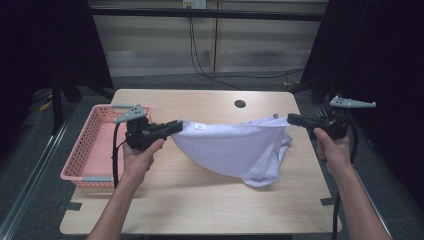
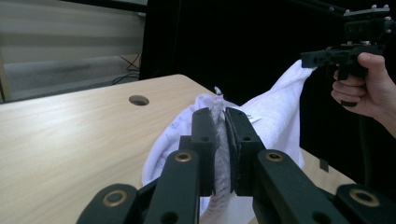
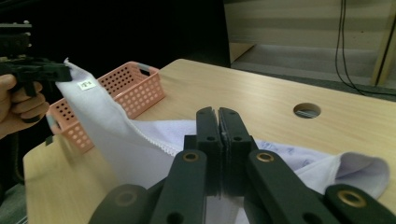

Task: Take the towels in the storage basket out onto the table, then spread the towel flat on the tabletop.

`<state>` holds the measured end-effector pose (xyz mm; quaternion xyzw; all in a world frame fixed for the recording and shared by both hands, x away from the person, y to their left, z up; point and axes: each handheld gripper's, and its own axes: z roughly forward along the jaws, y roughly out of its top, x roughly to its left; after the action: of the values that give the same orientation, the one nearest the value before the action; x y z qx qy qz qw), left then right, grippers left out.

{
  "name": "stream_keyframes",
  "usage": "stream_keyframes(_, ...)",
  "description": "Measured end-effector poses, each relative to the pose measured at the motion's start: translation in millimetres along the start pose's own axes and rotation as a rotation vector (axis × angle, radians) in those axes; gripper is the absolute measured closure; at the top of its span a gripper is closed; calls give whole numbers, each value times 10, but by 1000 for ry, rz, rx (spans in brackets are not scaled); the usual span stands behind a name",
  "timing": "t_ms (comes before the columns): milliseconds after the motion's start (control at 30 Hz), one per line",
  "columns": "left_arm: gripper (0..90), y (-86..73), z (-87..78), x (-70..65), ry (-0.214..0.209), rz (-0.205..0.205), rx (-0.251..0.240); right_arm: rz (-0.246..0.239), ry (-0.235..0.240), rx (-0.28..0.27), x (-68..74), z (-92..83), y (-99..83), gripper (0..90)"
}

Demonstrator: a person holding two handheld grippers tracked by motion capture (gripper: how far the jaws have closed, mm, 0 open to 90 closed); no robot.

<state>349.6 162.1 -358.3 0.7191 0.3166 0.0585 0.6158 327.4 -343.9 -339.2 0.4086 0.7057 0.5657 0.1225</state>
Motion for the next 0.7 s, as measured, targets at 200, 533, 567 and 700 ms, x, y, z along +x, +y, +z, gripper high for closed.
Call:
stream_keyframes(200, 829, 207, 92, 162, 35, -24, -15, -1, -27, -7, -85, 81, 321, 879)
stream_keyframes(533, 830, 454, -114, -104, 31, 47, -56, -51, -15, -72, 114, -150, 580, 880)
stream_keyframes(567, 830, 443, -137, -137, 22, 49, -53, -53, -6, -65, 129, -175, 551, 880)
stream_keyframes(700, 830, 357, -280, -331, -11, 86, -62, -79, 12, -39, 311, -337, 427, 880)
